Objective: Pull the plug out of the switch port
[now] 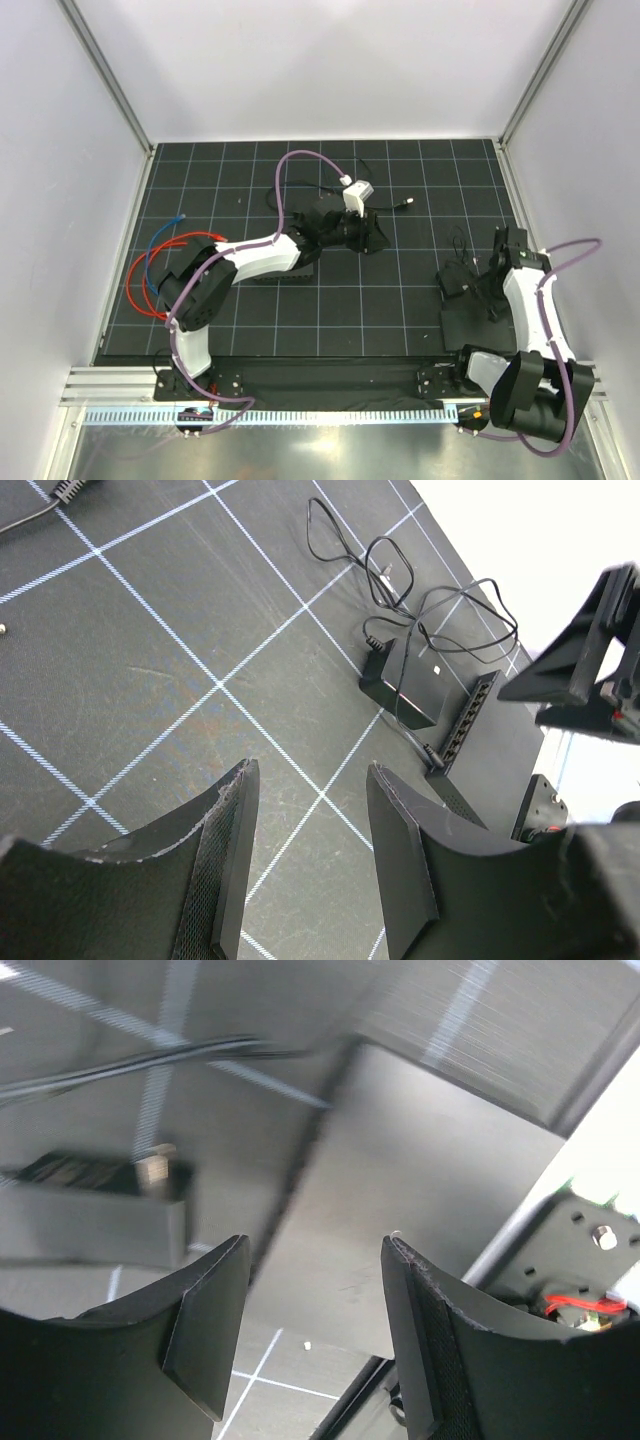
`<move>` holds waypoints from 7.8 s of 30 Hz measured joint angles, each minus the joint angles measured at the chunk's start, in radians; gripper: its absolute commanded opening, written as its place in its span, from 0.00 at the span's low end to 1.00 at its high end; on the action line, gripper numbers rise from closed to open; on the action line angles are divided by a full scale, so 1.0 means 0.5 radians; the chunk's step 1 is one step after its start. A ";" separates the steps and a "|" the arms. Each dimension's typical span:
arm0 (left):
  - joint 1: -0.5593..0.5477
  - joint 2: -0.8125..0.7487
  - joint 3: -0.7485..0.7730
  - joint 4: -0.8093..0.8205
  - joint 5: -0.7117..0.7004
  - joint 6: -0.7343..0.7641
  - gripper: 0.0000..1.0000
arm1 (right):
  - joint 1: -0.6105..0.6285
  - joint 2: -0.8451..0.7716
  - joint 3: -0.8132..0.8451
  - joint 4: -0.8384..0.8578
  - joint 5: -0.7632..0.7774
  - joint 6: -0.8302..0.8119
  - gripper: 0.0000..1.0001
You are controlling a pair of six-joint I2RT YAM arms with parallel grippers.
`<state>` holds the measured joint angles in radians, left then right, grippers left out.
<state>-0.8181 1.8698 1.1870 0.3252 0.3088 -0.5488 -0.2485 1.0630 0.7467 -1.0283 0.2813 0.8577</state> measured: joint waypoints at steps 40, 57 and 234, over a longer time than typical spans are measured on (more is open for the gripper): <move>-0.500 0.954 0.986 -0.390 -0.221 -0.190 0.49 | -0.163 -0.027 0.095 0.219 -0.495 -0.415 0.61; -0.497 0.693 0.699 -0.466 -0.462 -0.155 0.46 | 0.501 0.307 0.108 0.166 -0.542 -0.554 0.50; -0.565 0.800 0.790 -0.459 -0.851 -0.628 0.30 | 0.663 1.174 0.457 0.861 -0.327 -0.781 0.01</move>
<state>-1.1004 2.2700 1.5818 0.0959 -0.1169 -0.8627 0.0830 1.6501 0.9752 -0.5976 0.1181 0.4671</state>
